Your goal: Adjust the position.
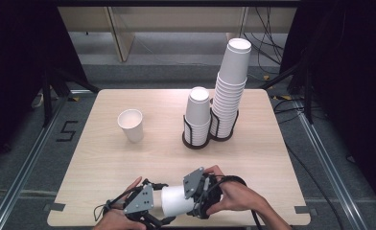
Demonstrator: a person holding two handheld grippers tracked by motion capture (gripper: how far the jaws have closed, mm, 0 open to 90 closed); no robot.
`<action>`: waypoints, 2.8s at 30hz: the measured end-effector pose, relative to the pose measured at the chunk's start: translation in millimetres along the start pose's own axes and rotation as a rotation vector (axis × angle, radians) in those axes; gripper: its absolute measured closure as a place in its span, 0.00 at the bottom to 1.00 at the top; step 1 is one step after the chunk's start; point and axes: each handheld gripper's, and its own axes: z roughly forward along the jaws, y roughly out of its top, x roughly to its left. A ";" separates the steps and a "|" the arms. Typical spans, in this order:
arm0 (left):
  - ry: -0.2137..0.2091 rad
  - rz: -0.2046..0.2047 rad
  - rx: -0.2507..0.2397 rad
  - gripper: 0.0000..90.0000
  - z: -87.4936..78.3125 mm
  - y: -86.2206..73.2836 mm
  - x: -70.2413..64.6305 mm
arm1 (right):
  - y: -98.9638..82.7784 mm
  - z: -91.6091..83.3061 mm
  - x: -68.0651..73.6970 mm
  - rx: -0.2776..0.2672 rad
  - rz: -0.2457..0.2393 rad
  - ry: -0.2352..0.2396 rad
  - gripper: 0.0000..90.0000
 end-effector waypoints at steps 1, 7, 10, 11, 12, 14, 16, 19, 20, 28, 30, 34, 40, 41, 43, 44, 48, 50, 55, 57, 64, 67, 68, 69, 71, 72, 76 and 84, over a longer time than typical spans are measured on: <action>-0.003 -0.024 -0.033 0.08 -0.8 0.7 0.5 | -3.0 -0.3 -5.7 -0.071 -0.016 0.041 0.26; 0.001 -0.052 -0.097 0.07 -2.1 2.3 0.1 | -8.2 -6.5 -9.4 -0.165 0.002 0.072 0.26; -0.001 -0.055 -0.123 0.06 -0.4 2.5 -1.7 | -6.8 -6.8 -8.0 -0.165 -0.007 0.051 0.26; 0.000 -0.051 -0.129 0.06 -0.3 3.1 -2.5 | -6.2 -5.5 -7.6 -0.173 -0.008 0.057 0.26; -0.004 -0.048 -0.148 0.06 0.9 3.2 -2.7 | -5.2 -4.4 -7.0 -0.182 -0.006 0.062 0.26; 0.005 -0.045 -0.154 0.06 -0.6 4.3 -4.0 | -4.9 -3.7 -5.8 -0.188 0.007 0.080 0.26; 0.011 -0.052 -0.168 0.06 -1.6 5.0 -4.8 | -6.0 -3.1 -6.3 -0.194 0.015 0.093 0.26; 0.005 -0.039 -0.164 0.07 -2.2 4.8 -4.2 | -7.2 -1.0 -7.4 -0.196 0.014 0.087 0.26; 0.001 -0.036 -0.162 0.08 -2.3 4.5 -3.8 | -7.0 -0.6 -6.5 -0.197 0.024 0.103 0.26; -0.004 -0.024 -0.133 0.11 -1.6 5.5 -3.3 | -9.2 3.4 -6.7 -0.181 0.030 0.100 0.25; 0.001 -0.020 -0.110 0.11 -2.4 5.9 -2.4 | -9.0 4.0 -7.8 -0.162 0.023 0.071 0.23; 0.014 -0.037 -0.081 0.11 -2.1 5.8 -1.0 | -6.8 -1.3 -6.1 -0.119 0.017 0.014 0.20; 0.032 -0.048 -0.026 0.11 -0.7 8.9 -2.8 | 0.9 -2.1 3.3 -0.048 -0.017 -0.039 0.20; 0.032 -0.051 -0.022 0.11 -0.6 9.2 -3.1 | 2.2 -0.5 4.5 -0.034 -0.022 -0.049 0.21; 0.031 -0.053 -0.017 0.11 -0.5 9.4 -3.6 | 3.8 2.9 6.2 -0.013 -0.028 -0.050 0.21; 0.024 -0.061 -0.021 0.11 0.0 9.0 -3.7 | 4.3 5.0 6.4 -0.008 -0.048 -0.065 0.23; 0.040 -0.086 -0.110 0.08 -0.9 7.0 -2.5 | 3.3 4.2 5.1 -0.018 -0.028 -0.077 0.26; 0.048 -0.144 -0.199 0.06 -3.8 7.8 -0.3 | 1.4 3.3 1.2 -0.099 -0.026 -0.043 0.26; 0.088 -0.170 -0.295 0.05 -10.3 10.3 0.9 | -3.8 9.9 -5.4 -0.291 0.047 0.011 0.26; 0.088 -0.180 -0.322 0.05 -11.2 10.5 0.7 | -4.7 11.2 -5.8 -0.331 0.066 0.026 0.26; 0.110 -0.214 -0.326 0.01 -9.0 7.8 1.8 | -5.6 4.7 -7.2 -0.393 0.072 0.008 0.26; 0.111 -0.221 -0.327 0.01 -8.2 8.8 1.2 | -6.8 4.8 -7.7 -0.399 0.073 0.013 0.26; 0.110 -0.219 -0.329 0.02 -8.8 9.1 1.6 | -7.5 4.2 -8.3 -0.401 0.074 0.019 0.26; 0.107 -0.220 -0.331 0.02 -9.4 9.5 1.8 | -8.0 3.5 -8.7 -0.403 0.073 0.020 0.26; 0.109 -0.211 -0.331 0.02 -10.5 9.7 2.0 | -9.1 1.1 -9.3 -0.407 0.071 0.016 0.26; 0.108 -0.209 -0.334 0.02 -11.2 9.6 2.6 | -9.9 -0.1 -9.7 -0.408 0.071 0.013 0.26; 0.108 -0.217 -0.340 0.04 -12.9 9.0 3.9 | -14.5 -3.3 -12.5 -0.421 0.085 0.016 0.26; 0.092 -0.221 -0.352 0.07 -13.3 10.2 3.2 | -17.5 -2.4 -12.7 -0.397 0.080 0.014 0.26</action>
